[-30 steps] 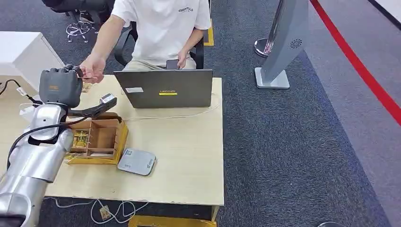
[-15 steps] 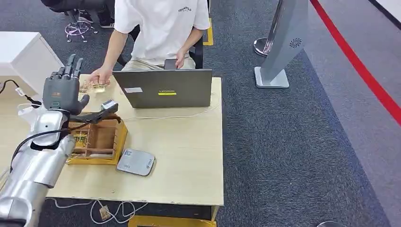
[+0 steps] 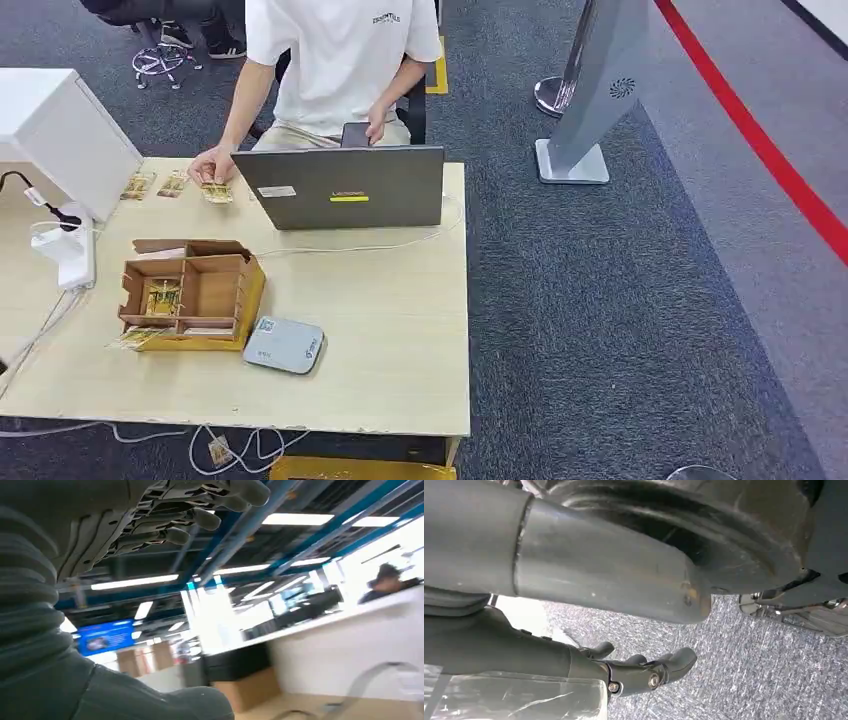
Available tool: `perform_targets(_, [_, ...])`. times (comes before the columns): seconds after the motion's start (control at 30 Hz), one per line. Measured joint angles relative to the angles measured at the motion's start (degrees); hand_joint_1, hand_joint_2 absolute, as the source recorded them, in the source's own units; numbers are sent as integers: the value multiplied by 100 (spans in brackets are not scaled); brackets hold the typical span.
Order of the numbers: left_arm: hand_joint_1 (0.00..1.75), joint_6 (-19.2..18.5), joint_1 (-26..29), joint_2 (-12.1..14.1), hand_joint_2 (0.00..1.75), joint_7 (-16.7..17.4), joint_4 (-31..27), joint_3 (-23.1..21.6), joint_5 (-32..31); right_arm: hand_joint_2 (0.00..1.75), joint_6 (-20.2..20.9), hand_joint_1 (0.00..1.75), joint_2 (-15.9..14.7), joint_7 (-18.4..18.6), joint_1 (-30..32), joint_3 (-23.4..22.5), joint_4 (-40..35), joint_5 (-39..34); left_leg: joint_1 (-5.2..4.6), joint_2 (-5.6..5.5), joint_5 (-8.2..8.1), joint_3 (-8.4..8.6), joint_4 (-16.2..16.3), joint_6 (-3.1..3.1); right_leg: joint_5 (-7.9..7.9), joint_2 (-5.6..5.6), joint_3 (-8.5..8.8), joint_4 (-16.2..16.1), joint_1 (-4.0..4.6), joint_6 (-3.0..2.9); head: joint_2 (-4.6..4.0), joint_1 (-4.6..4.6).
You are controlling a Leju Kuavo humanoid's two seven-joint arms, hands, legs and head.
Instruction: Pass the card to the sensor for recognition and then transmit it.
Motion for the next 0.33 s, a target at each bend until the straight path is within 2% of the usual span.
perform_targets(0.03, [0, -167, 17, 0, 175, -97, 94, 780, -2, 0, -7, 0, -2, -7, -1, -13, 0, -9, 1, 7, -5, 6, 0, -1, -1, 5, -8, -2, 0, -4, 0, 6])
perform_targets(0.07, [0, -182, 58, 4, 175, -42, 204, 1410, 124, 0, -9, 0, -4, -11, 3, -24, 0, -17, -2, 12, -11, 12, 0, -7, -3, 9, -6, -3, -3, -8, 0, 4])
perform_targets(0.1, [0, -256, 94, 0, 175, 230, 320, 1817, 420, 0, -17, 0, -7, -11, 15, -33, 0, -46, -4, 10, -12, 16, 0, -5, -5, 6, -3, -5, -6, -8, 0, -7])
perform_targets(0.13, [0, -357, 114, -15, 175, 757, 490, 2196, 978, 0, -37, 0, -7, -13, 21, -48, 2, -68, -8, -3, -12, 16, 0, -5, -13, -6, 1, -6, -11, -5, 0, -6])
perform_targets(0.2, [0, -361, 105, -123, 175, 1530, 938, 2620, 2035, 0, -52, 0, -7, -22, 12, -92, 2, -118, -13, -38, -12, 18, 0, -5, -21, -40, 7, -8, -14, -2, 0, 11])
perform_targets(0.23, [0, -219, 102, -217, 175, 1731, 1271, 2812, 2494, 0, -55, 0, -7, -28, -1, -122, 4, -127, -13, -52, -12, 20, 0, -4, -24, -57, 15, -9, -14, -2, 0, -13])
perform_targets(0.33, [0, 305, 19, -698, 175, 1609, 2395, 3168, 3103, 0, -98, 0, -2, 15, -22, -199, 22, -245, -29, -86, -9, 22, 0, 0, -37, -89, 25, -11, -31, 5, 0, -13])
